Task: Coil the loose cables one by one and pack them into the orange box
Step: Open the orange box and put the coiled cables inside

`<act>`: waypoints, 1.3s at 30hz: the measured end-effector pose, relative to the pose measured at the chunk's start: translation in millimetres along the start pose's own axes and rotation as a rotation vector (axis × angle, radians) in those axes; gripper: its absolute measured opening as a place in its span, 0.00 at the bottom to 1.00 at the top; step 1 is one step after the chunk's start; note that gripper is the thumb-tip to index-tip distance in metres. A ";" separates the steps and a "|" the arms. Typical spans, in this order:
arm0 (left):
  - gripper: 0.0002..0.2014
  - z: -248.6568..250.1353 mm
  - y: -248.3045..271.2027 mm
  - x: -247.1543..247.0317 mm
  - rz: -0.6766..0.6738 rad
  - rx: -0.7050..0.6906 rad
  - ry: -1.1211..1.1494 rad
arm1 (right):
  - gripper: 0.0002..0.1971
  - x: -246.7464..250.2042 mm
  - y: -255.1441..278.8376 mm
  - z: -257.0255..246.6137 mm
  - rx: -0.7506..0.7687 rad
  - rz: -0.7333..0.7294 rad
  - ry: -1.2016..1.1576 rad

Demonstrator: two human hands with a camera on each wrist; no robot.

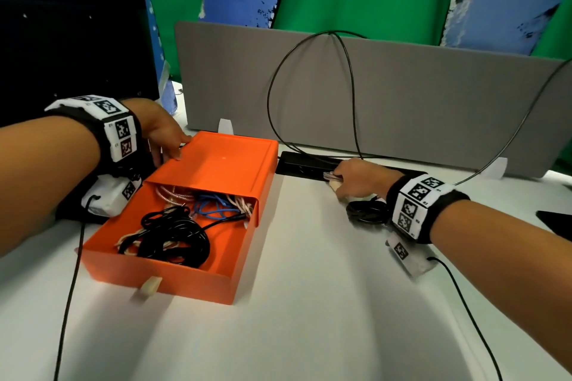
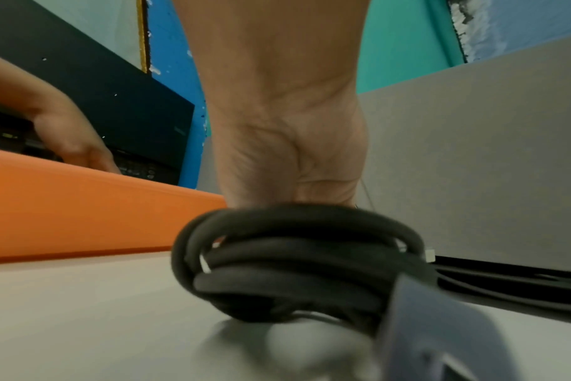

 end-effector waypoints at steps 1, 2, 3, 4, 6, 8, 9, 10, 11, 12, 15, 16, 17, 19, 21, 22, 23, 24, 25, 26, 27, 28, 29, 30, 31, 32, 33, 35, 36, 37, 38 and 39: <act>0.34 0.4 0.0 0.0 -0.005 -0.001 0.006 | 0.12 5.1 1.4 -0.2 0.006 0.025 -0.011; 0.34 -0.2 -0.6 1.1 -0.008 -0.002 0.005 | 0.10 12.8 4.0 -2.0 0.019 0.061 -0.018; 0.35 0.2 -0.8 1.5 -0.011 -0.006 0.005 | 0.08 23.0 8.4 -3.9 0.034 0.105 -0.027; 0.35 0.0 -1.6 1.8 -0.011 -0.006 0.000 | 0.06 36.0 15.4 -7.9 0.052 0.152 -0.046; 0.34 -0.3 -1.9 0.7 -0.021 -0.005 0.001 | 0.04 66.3 36.7 -23.4 0.114 0.238 -0.094; 0.34 -0.6 -1.3 -0.1 -0.025 -0.002 0.005 | 0.06 95.3 65.9 -49.3 0.214 0.311 -0.111; 0.34 0.4 -0.5 -0.8 -0.021 -0.002 0.010 | 0.08 105.9 80.4 -65.2 0.276 0.336 -0.112; 0.34 0.4 0.9 -1.1 -0.016 0.002 -0.001 | 0.09 114.0 94.2 -82.8 0.332 0.349 -0.114; 0.34 1.3 0.9 -1.5 -0.016 0.005 -0.010 | 0.10 118.7 105.9 -99.9 0.385 0.353 -0.111; 0.34 1.2 1.9 -1.5 -0.011 0.012 -0.023 | 0.11 121.3 115.7 -116.9 0.433 0.351 -0.106; 0.34 0.7 1.7 -2.0 -0.003 0.018 -0.025 | 0.13 120.4 129.6 -159.0 0.505 0.315 -0.084; 0.35 0.6 1.7 -2.7 0.000 0.021 -0.021 | 0.12 118.3 131.3 -170.0 0.512 0.310 -0.061; 0.35 0.6 1.8 -3.0 0.002 0.022 -0.022 | 0.09 115.4 132.5 -179.8 0.516 0.308 -0.021; 0.34 2.5 4.4 -4.2 0.017 0.016 -0.020 | 0.03 106.0 131.9 -197.9 0.524 0.289 0.131; 0.34 4.0 8.0 -4.3 0.015 0.013 -0.023 | 0.03 95.6 130.8 -213.4 0.511 0.224 0.295; 0.33 4.1 9.7 -4.5 0.011 0.009 -0.029 | 0.03 92.1 130.5 -218.8 0.498 0.200 0.341; 0.33 4.4 10.2 -4.8 0.010 0.003 -0.036 | 0.02 89.8 130.6 -222.0 0.480 0.185 0.369; 0.33 4.0 10.4 -4.4 0.010 0.002 -0.047 | 0.01 88.3 130.6 -223.8 0.468 0.183 0.386; 0.33 3.9 11.3 -4.4 0.011 0.003 -0.053 | 0.04 86.7 129.6 -224.6 0.460 0.188 0.400; 0.34 4.1 12.9 -4.4 0.011 0.006 -0.065 | 0.08 85.2 128.6 -224.9 0.455 0.182 0.423; 0.33 4.5 14.2 -4.4 0.009 0.001 -0.064 | 0.09 84.6 128.2 -225.0 0.443 0.162 0.442; 0.32 5.5 16.4 -4.8 0.010 -0.001 -0.052 | 0.08 83.7 127.0 -225.3 0.429 0.141 0.448; 0.31 6.8 18.8 -5.7 0.005 -0.003 -0.036 | 0.04 82.9 126.3 -225.1 0.417 0.125 0.434; 0.30 7.8 20.2 -5.6 -0.004 -0.005 -0.029 | 0.02 82.6 125.9 -224.0 0.406 0.111 0.394; 0.30 8.3 20.0 -5.4 -0.013 -0.008 -0.033 | 0.04 82.6 126.1 -221.5 0.404 0.093 0.344; 0.30 8.5 19.6 -5.5 -0.017 -0.007 -0.037 | 0.07 84.1 127.0 -218.6 0.416 0.064 0.297; 0.30 7.8 19.3 -5.4 -0.015 -0.001 -0.051 | 0.09 86.6 128.7 -215.0 0.434 0.031 0.259; 0.31 7.4 18.2 -5.0 -0.006 0.023 -0.066 | 0.11 93.9 130.8 -207.1 0.462 -0.029 0.193; 0.32 6.8 16.4 -4.2 -0.003 0.027 -0.070 | 0.12 96.9 129.1 -203.1 0.466 -0.052 0.159; 0.32 6.8 16.2 -4.0 0.004 0.029 -0.070 | 0.13 99.8 127.1 -198.7 0.475 -0.055 0.126; 0.32 6.6 16.4 -3.5 0.010 0.025 -0.073 | 0.14 101.4 123.5 -195.4 0.487 -0.043 0.104; 0.33 7.1 17.2 -3.9 0.011 0.020 -0.074 | 0.16 102.1 120.2 -192.5 0.501 -0.027 0.093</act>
Point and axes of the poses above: each hand's wrist, its own y-axis away from the middle knuckle, its own x-axis out of the back of the hand, z = x × y, the point moved 1 cm from there along -y, towards the middle knuckle, and after that the axes turned 15 degrees about y, right-handed, at the moved point
